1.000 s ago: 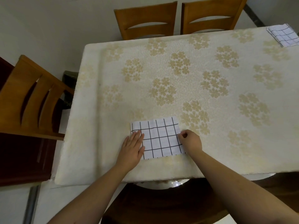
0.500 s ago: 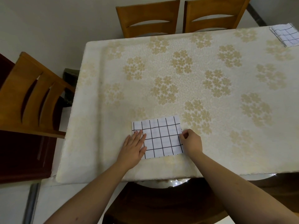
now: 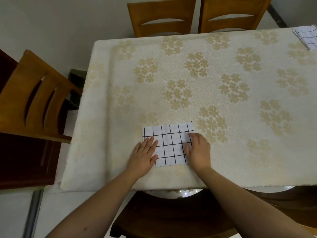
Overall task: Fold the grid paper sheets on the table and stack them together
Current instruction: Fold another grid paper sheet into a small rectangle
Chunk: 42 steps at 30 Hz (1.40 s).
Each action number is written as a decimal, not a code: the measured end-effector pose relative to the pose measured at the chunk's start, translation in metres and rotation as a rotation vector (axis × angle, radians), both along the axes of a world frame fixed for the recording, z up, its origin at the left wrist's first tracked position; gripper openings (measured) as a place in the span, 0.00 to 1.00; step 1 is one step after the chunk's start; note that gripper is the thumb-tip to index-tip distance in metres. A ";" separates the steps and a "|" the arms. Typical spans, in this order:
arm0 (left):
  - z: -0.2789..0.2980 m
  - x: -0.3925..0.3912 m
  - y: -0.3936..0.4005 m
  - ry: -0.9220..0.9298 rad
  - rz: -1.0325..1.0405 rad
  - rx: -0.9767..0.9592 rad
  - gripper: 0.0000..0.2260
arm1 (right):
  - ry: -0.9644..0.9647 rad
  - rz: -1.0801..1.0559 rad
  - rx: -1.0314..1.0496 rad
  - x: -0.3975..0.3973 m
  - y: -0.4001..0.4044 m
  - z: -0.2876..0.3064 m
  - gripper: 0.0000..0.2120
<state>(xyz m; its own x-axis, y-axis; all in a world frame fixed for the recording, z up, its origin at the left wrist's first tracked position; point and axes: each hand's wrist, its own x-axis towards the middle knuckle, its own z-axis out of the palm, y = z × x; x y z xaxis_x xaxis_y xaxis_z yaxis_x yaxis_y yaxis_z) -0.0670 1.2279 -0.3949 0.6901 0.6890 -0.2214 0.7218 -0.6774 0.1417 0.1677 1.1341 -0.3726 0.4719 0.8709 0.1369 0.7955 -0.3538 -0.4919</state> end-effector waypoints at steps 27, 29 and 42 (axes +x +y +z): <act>0.004 -0.018 0.047 0.060 0.002 -0.034 0.31 | -0.196 0.346 -0.476 -0.009 -0.008 -0.028 0.32; 0.007 -0.017 0.048 0.057 0.006 -0.061 0.31 | -0.192 0.335 -0.471 -0.009 -0.008 -0.027 0.32; 0.019 -0.019 0.054 0.206 -0.103 -0.187 0.59 | -0.163 0.354 -0.487 -0.010 -0.007 -0.023 0.36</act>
